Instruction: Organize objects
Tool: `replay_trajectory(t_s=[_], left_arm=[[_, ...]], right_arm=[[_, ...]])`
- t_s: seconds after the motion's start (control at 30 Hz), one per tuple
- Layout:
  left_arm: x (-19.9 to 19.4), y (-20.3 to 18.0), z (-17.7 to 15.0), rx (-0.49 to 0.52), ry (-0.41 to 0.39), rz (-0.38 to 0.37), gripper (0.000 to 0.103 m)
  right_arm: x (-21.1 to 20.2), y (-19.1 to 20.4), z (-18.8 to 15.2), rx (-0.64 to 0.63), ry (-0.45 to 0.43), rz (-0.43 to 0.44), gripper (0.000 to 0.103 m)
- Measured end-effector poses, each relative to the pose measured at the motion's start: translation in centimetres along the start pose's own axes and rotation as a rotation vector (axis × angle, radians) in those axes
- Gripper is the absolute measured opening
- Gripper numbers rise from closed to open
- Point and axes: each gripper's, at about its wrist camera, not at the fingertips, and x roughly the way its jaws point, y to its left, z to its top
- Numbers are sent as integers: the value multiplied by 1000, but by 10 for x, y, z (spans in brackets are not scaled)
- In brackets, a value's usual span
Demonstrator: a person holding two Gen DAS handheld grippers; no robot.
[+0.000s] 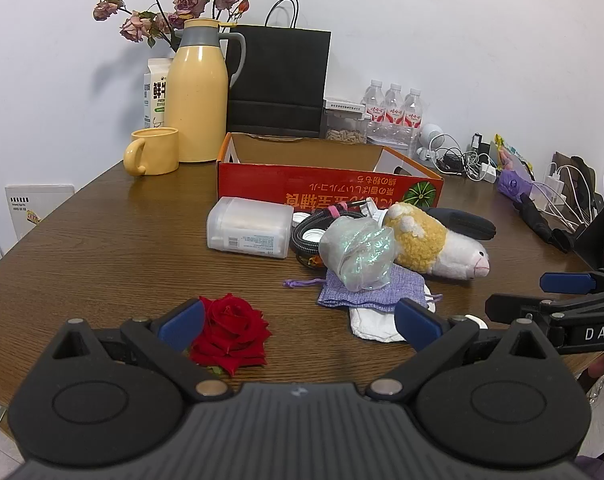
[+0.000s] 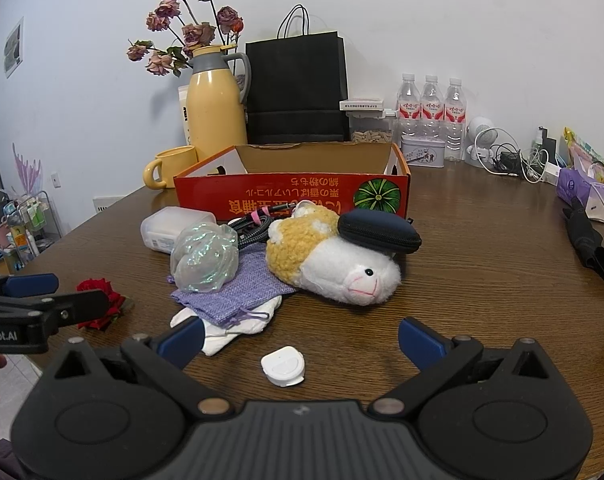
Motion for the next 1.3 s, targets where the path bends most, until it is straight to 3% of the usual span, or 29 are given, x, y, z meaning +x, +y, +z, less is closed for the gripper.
replay_trajectory(t_s=[1.3], left_arm=[[0, -1, -7, -1, 1, -1, 103]], right_arm=[[1, 0, -2, -3, 0, -1, 103]])
